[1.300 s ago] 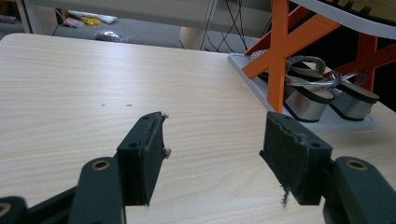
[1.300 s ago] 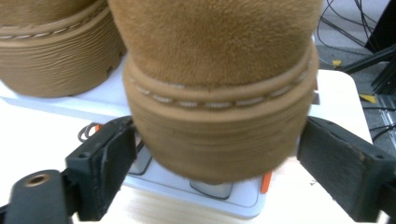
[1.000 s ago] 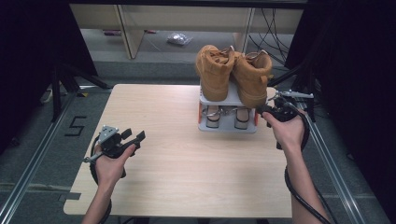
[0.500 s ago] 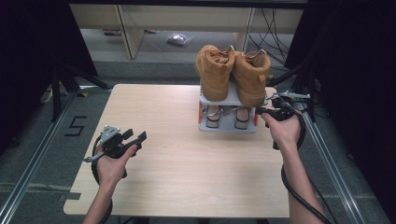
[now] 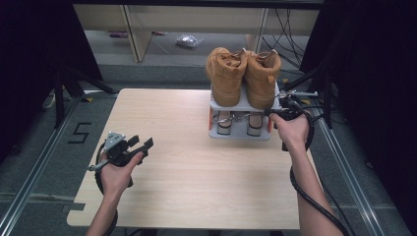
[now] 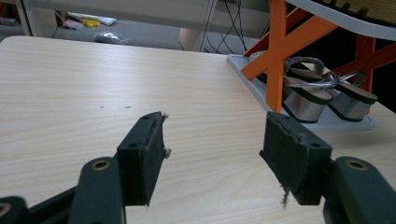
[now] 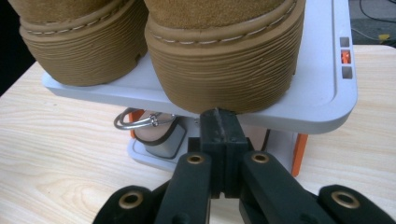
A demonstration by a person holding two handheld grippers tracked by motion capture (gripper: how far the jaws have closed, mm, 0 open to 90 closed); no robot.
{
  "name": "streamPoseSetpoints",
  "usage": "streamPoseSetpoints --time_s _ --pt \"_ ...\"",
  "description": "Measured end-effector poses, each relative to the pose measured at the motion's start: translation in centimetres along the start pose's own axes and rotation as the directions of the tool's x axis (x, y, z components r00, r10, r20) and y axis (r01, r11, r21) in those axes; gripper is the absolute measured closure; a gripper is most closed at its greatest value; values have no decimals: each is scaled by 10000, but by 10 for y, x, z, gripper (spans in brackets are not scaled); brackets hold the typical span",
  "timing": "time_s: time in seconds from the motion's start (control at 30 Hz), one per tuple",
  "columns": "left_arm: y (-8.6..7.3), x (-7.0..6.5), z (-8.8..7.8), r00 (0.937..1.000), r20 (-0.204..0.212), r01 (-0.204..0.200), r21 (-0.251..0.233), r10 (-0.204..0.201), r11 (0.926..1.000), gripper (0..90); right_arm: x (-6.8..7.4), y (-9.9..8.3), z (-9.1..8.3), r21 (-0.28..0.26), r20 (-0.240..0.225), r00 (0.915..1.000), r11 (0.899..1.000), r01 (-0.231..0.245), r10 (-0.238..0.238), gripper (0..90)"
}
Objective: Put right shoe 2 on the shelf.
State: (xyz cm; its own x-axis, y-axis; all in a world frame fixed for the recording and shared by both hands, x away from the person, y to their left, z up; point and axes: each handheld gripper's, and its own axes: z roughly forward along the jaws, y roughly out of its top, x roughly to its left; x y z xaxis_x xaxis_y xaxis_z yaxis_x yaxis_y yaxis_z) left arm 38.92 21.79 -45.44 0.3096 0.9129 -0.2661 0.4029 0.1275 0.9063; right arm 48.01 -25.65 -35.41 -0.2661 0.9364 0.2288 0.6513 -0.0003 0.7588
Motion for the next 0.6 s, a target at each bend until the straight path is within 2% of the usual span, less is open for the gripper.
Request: streamPoseSetpoints --time_s 0.1,0.17,0.2,0.23,0.27,0.3,0.37,0.4,0.43,0.57,0.6 --pt "0 0 0 10000 1 -34 29 34 10000 377 -3 1 2 -20 -27 9997 9997 245 -245 900" --pt "0 -1 1 10000 5 -24 34 24 10000 378 -2 3 3 30 -40 9999 9999 119 -119 900" --pt "-1 -1 1 10000 18 -23 28 23 10000 378 2 3 3 190 1 9992 9990 -404 404 900" --pt "-1 -1 1 10000 18 -23 28 23 10000 377 2 3 3 190 1 9992 9990 -404 404 900" --pt "-1 -1 1 10000 19 -11 26 11 10000 377 -5 4 4 67 -22 9993 9993 381 -381 900" --pt "-1 -1 1 10000 25 -17 35 17 10000 378 0 5 3 259 -73 9997 9994 -250 252 900" --pt "-1 -1 1 10000 56 -31 28 31 10000 378 -1 5 3 287 -85 9997 9993 -246 249 900" --pt "-1 -1 1 10000 73 -27 16 27 10000 378 -2 4 3 227 -176 9998 9997 -130 134 861" --pt "-1 -1 1 10000 73 -27 16 27 10000 378 -4 3 4 79 -199 9994 9996 271 -269 838" --pt "0 0 0 10000 49 -18 -18 18 10000 378 -2 1 -2 -121 -143 9997 9997 200 -202 795" --pt "0 0 0 10000 38 3 -27 -3 10000 378 1 0 -6 -92 -183 9997 9999 -132 130 767"
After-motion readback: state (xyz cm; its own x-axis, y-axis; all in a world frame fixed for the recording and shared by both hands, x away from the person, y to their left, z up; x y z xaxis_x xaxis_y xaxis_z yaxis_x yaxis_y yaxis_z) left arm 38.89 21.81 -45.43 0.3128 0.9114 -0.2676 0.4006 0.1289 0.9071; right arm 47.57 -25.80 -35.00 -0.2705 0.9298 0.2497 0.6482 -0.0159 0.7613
